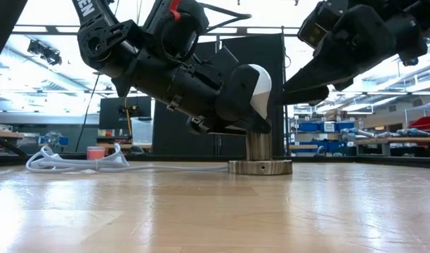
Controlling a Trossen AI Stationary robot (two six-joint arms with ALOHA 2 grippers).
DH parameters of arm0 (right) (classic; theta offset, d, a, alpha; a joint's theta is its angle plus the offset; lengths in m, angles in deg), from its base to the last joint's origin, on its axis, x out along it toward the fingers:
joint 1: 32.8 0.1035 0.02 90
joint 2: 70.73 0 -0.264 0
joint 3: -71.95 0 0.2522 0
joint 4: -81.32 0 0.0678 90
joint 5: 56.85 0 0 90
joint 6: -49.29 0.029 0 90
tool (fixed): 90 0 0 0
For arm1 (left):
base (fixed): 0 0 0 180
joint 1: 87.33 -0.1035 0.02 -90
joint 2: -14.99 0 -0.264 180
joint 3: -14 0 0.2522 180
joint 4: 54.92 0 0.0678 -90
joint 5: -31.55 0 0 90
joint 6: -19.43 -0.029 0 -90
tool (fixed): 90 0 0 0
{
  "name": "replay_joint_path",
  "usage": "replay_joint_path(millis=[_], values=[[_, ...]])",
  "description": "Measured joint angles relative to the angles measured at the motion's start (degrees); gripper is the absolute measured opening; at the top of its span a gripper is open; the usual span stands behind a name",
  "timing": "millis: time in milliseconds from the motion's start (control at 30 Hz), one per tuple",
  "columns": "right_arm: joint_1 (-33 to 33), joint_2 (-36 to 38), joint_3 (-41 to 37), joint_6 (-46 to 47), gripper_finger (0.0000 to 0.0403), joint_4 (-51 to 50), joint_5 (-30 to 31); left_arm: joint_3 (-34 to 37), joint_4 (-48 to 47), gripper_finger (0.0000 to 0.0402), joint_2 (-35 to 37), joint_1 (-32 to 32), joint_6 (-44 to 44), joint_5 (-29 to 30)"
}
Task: Screw lightbulb
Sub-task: Insert the white lightbulb into the silver lamp
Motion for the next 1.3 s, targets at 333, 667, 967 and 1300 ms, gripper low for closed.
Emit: replay_joint_path(millis=[333, 667, 967, 1300], values=[[2.2, -1.0, 0.0, -5.3, 0.0286, -1.2, 10.1, 0.0, 0.0, 0.0178, 0.0, 0.0, 0.0, -0.3], [-5.1, -4.6, 0.0, -16.5, 0.0330, 3.8, -0.3, 0.0, -0.1, 0.0178, 0.0, 0.0, -0.5, -2.1], [-12.3, -4.7, 0.0, -27.4, 0.0344, 3.5, -19.9, 0.0, -0.3, 0.0178, 0.0, 0.0, -1.8, -5.1], [-15.8, -4.7, 0.0, -32.3, 0.0337, 6.6, -30.0, 0.0, 0.0, 0.0178, 0.0, 0.0, -5.0, -9.1]])
